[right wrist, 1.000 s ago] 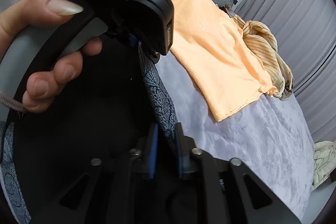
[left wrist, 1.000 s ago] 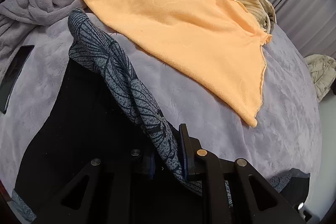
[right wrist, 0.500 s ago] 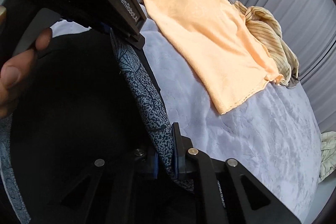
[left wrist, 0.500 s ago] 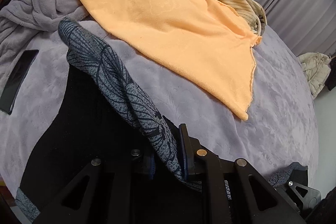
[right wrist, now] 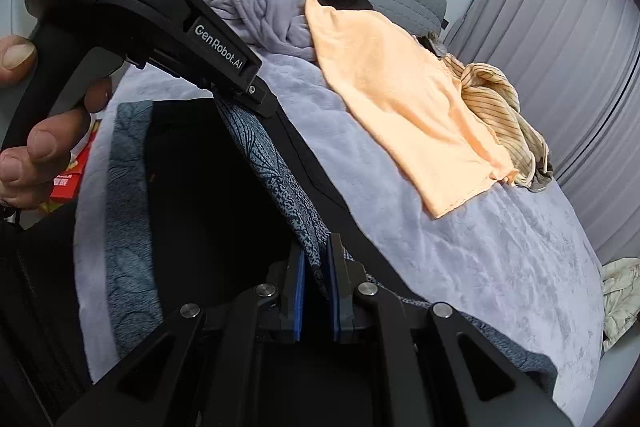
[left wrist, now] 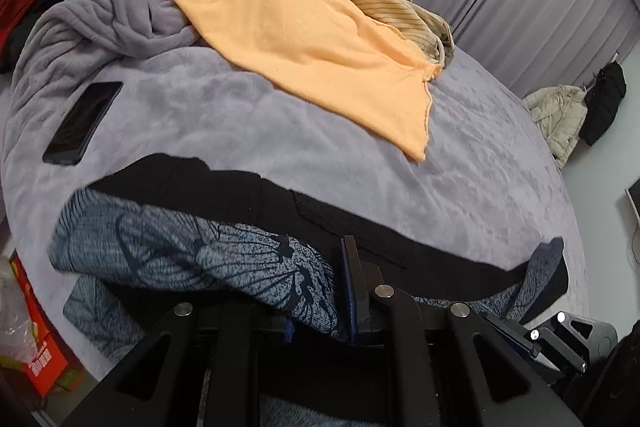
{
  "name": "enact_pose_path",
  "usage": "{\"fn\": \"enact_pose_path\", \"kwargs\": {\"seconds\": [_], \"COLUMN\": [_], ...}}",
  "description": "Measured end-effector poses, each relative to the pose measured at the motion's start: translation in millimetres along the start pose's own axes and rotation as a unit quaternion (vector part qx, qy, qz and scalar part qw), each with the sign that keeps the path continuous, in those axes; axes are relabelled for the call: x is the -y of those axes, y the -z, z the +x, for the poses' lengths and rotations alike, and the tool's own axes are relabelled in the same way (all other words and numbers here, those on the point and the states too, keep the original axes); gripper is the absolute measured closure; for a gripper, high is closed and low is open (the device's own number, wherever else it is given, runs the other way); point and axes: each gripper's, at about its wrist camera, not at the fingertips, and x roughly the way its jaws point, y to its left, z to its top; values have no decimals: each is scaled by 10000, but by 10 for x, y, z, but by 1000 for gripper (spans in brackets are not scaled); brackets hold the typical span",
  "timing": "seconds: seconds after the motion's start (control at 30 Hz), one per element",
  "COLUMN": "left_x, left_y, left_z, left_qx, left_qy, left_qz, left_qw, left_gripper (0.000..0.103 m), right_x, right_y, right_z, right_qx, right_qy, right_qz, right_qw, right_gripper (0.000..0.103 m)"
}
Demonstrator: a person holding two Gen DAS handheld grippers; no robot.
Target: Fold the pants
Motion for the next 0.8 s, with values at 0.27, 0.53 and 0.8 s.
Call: {"fn": "enact_pose_path", "kwargs": {"seconds": [0.27,0.53,0.8], "left_x": [-523,-812,-1008], "left_y": [590,416,712], "left_z": [124,30,-23], "left_qx": [-458,-462,-701], "left_qy": [-36,-357,-247], "left_qz": [-189,-143,-240], "left_qw": [9988,9982,9969], "left_gripper": [83,83,83], "right_x": [-675,-1136,-1084], "right_y": [307,153,216], "right_z": [81,222,356], "right_qx": [-354,-339,-459], "right_qy": [-603,-894,-1067], "right_qz": [-24,-459,-98], "right_qw": [9975,9944,9932], "right_gripper": [94,95,95]}}
